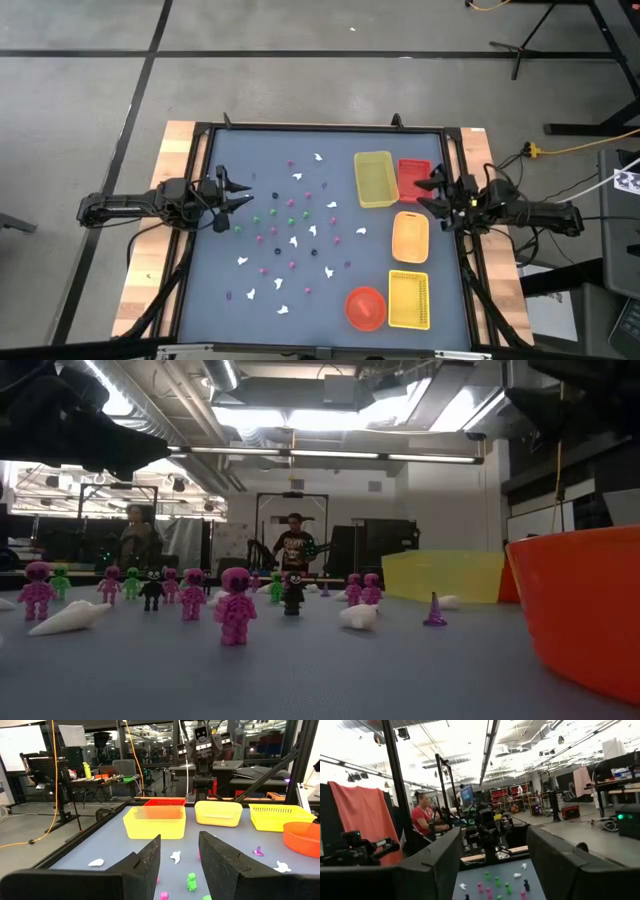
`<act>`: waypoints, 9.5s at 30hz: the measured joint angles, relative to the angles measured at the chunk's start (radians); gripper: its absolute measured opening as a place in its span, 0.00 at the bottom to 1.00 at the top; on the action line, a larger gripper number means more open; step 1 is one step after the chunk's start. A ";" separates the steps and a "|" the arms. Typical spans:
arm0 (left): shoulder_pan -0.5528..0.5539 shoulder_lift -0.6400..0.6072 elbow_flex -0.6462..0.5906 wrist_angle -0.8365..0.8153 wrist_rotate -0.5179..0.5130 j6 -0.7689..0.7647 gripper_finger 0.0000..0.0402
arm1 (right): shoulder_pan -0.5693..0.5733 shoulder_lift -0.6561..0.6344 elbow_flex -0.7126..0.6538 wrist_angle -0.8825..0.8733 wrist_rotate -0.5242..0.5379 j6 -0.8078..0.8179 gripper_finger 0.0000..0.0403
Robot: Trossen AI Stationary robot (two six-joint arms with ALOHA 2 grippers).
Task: Sort Halloween decoration
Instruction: Put the pink skeleton toy into the top yellow bin, then put the green skeleton toy into the middle yellow bin
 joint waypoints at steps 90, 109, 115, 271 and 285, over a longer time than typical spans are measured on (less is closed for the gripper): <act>0.000 0.000 0.000 -0.001 -0.007 0.000 0.30 | 0.000 1.713 0.751 -0.201 -0.079 -0.515 0.56; 0.000 0.000 0.000 0.000 -0.019 0.000 0.30 | 0.000 1.730 0.751 -0.196 -0.079 -0.524 0.56; 0.000 0.000 0.000 0.000 -0.022 0.000 0.30 | 0.000 1.730 0.751 -0.190 -0.079 -0.524 0.54; 0.000 0.776 0.550 -0.169 -0.108 -0.291 0.34 | -0.086 1.117 0.826 -0.965 0.182 -0.477 0.46; -0.003 0.914 0.552 -0.309 -0.104 -0.338 0.49 | -0.086 1.117 0.826 -0.965 0.182 -0.477 0.46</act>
